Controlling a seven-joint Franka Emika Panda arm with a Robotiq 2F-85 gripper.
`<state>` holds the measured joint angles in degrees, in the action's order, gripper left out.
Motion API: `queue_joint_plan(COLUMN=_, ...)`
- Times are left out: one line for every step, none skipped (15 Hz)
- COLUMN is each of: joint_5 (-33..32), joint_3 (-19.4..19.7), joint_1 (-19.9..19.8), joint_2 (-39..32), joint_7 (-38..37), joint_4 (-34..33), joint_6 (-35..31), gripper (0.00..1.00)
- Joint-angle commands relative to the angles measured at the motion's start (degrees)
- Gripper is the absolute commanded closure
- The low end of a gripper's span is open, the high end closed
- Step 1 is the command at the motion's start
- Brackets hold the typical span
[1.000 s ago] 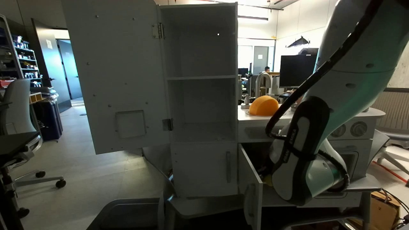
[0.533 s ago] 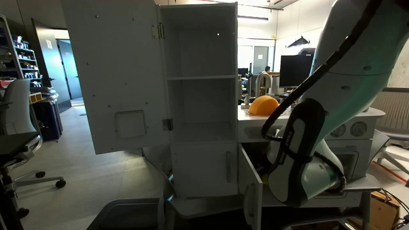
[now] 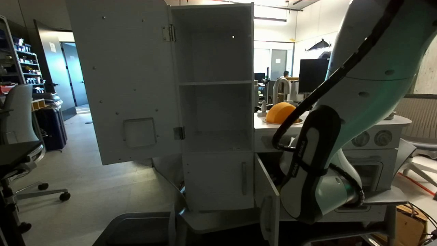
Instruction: Put the blue and yellow objects into the bottom cabinet.
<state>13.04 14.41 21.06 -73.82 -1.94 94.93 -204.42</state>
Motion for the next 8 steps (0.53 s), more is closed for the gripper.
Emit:
queue_joint_plan(joint_5=2.53, joint_3=0.23, joint_1=0.91, joint_2=0.65, joint_7=1.40, joint_4=1.83, joint_6=-9.49, gripper=0.92)
queue_joint_plan(joint_5=2.03, joint_3=-0.12, joint_1=-0.02, joint_2=0.22, joint_7=1.29, joint_4=1.17, joint_6=-9.73, gripper=0.92)
queue_joint_plan(joint_5=2.49, joint_3=0.32, joint_1=0.60, joint_2=0.87, joint_7=1.35, joint_4=1.41, joint_6=-9.40, gripper=0.92)
queue_joint_plan(joint_5=2.43, joint_3=0.16, joint_1=0.21, joint_2=0.92, joint_7=1.20, joint_4=1.20, joint_6=-9.49, gripper=0.92)
queue_joint_plan(joint_5=2.38, joint_3=0.18, joint_1=0.00, joint_2=0.86, joint_7=1.23, joint_4=0.91, joint_6=-9.58, gripper=0.92)
queue_joint_plan(joint_5=2.88, joint_3=0.60, joint_1=0.58, joint_2=1.17, joint_7=1.31, joint_4=0.84, joint_6=-9.31, gripper=0.92)
queue_joint_plan(joint_5=3.00, joint_3=0.71, joint_1=0.45, joint_2=0.35, joint_7=1.31, joint_4=-0.16, joint_6=-9.37, gripper=0.92)
queue_joint_plan(joint_5=3.17, joint_3=0.83, joint_1=0.28, joint_2=-0.65, joint_7=1.28, joint_4=-1.38, joint_6=-9.37, gripper=0.92)
